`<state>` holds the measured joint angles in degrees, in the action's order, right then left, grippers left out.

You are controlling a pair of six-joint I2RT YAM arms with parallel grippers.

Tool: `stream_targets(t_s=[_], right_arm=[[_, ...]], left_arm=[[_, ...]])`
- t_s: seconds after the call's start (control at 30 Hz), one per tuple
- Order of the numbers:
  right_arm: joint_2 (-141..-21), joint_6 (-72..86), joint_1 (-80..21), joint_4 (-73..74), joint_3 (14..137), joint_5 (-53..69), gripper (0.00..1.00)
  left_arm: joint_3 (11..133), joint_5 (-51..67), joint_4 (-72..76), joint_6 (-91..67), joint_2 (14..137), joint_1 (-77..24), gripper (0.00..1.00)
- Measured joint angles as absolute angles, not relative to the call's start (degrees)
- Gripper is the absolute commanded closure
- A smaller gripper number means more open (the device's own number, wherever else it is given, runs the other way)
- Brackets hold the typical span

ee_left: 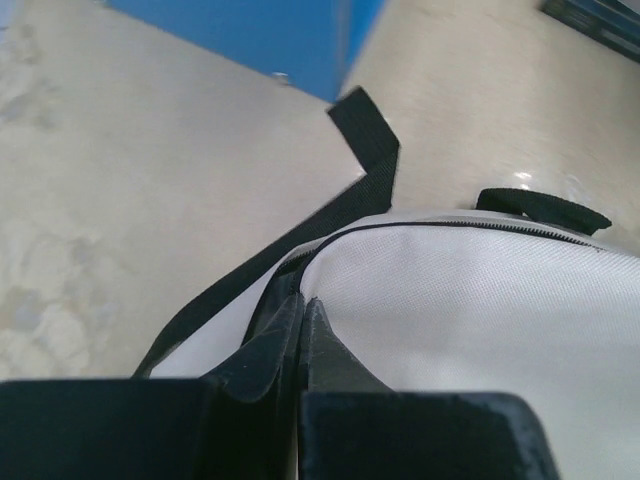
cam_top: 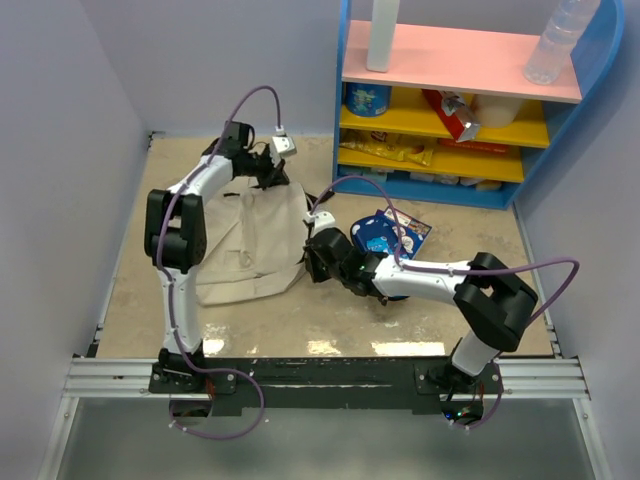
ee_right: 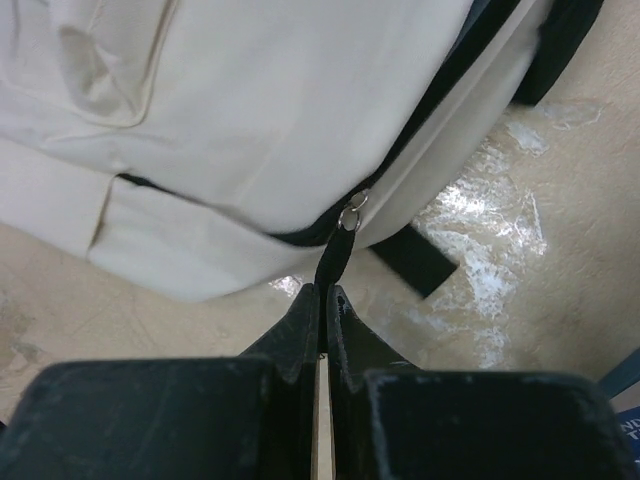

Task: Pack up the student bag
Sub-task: Unzip the student bag at the center of the board.

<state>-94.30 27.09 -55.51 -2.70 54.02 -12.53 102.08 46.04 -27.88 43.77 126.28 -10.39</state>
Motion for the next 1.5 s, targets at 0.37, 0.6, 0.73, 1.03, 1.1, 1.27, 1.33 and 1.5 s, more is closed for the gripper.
stream_targets(t_s=[0.37,0.6,0.73,1.03,1.1,1.27,1.33,1.5], right_arm=[[-95.35,27.33,-59.88,-4.73,54.81,-15.03,1.00],[-102.28,27.40,-64.36,-4.08,60.53,-16.03,1.00],[-101.56,27.31,-64.31,-1.50,60.64,-17.12,1.00],[-90.04,27.24,-56.60,3.49,60.12,-16.84,1.00],[-90.89,27.29,-56.62,3.88,61.95,-15.94,1.00],[-93.86,27.92,-57.34,3.95,63.33,-13.78,1.00],[-94.41,28.38,-57.39,4.05,63.31,-13.37,1.00],[-94.48,29.39,-57.89,3.77,63.16,-12.97,1.00]], left_arm=[[96.62,39.38,-15.88,23.22,123.72,-7.92,1.00],[92.51,37.15,-14.74,12.86,119.20,-8.05,1.00],[93.78,38.72,-17.56,12.97,117.21,-8.05,1.00],[98.70,41.65,-27.90,21.30,112.05,-9.41,0.70],[97.67,42.11,-28.51,22.26,110.39,-10.55,0.31],[94.96,41.95,-28.82,21.61,107.96,-11.27,0.15],[94.43,41.58,-28.84,20.99,107.46,-10.48,0.17],[92.40,42.44,-29.39,18.35,105.38,-8.73,0.15]])
